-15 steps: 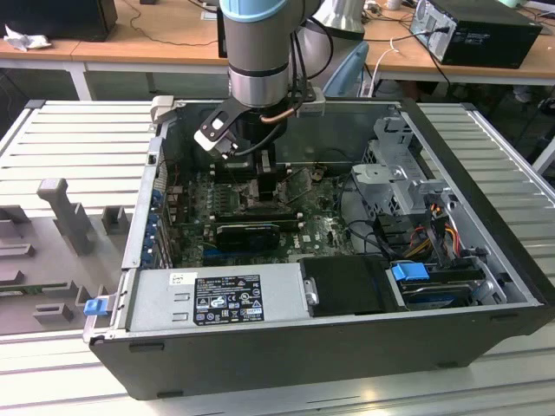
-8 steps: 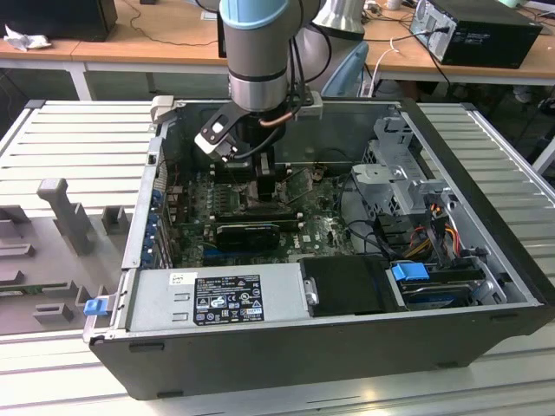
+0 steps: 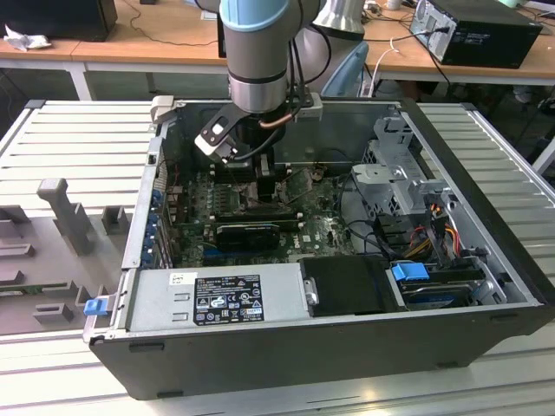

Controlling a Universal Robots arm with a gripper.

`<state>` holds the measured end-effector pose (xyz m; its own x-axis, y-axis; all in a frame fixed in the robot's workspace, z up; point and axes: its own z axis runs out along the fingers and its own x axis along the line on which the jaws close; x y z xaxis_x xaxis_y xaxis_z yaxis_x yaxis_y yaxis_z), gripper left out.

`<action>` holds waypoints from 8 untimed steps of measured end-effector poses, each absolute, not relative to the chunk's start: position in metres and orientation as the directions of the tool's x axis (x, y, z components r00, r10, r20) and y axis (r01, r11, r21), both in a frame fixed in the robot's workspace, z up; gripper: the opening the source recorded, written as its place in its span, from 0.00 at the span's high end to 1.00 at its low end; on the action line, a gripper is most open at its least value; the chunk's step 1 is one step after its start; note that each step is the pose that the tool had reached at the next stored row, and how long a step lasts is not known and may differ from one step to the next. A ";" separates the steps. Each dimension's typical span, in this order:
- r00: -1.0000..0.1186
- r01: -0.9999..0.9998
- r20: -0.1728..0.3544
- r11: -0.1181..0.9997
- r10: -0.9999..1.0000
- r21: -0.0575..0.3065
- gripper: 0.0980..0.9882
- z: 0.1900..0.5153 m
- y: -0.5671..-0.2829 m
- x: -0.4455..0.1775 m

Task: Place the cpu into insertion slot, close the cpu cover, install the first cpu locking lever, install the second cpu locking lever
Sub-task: 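Place the cpu into insertion slot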

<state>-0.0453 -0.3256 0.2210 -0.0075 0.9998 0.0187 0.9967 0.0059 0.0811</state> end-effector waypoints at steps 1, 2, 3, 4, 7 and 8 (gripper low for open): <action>-0.007 0.997 0.019 0.006 1.000 0.081 0.52 0.220 -0.326 -0.045; -0.008 0.997 0.019 0.006 1.000 0.081 0.52 0.220 -0.326 -0.045; -0.008 0.997 0.019 0.006 1.000 0.081 0.52 0.220 -0.326 -0.045; -0.007 0.997 0.019 0.006 1.000 0.081 0.52 0.219 -0.326 -0.045; -0.008 0.997 0.019 0.006 1.000 0.081 0.52 0.218 -0.326 -0.045; -0.007 0.997 0.018 0.006 1.000 0.081 0.52 0.218 -0.326 -0.045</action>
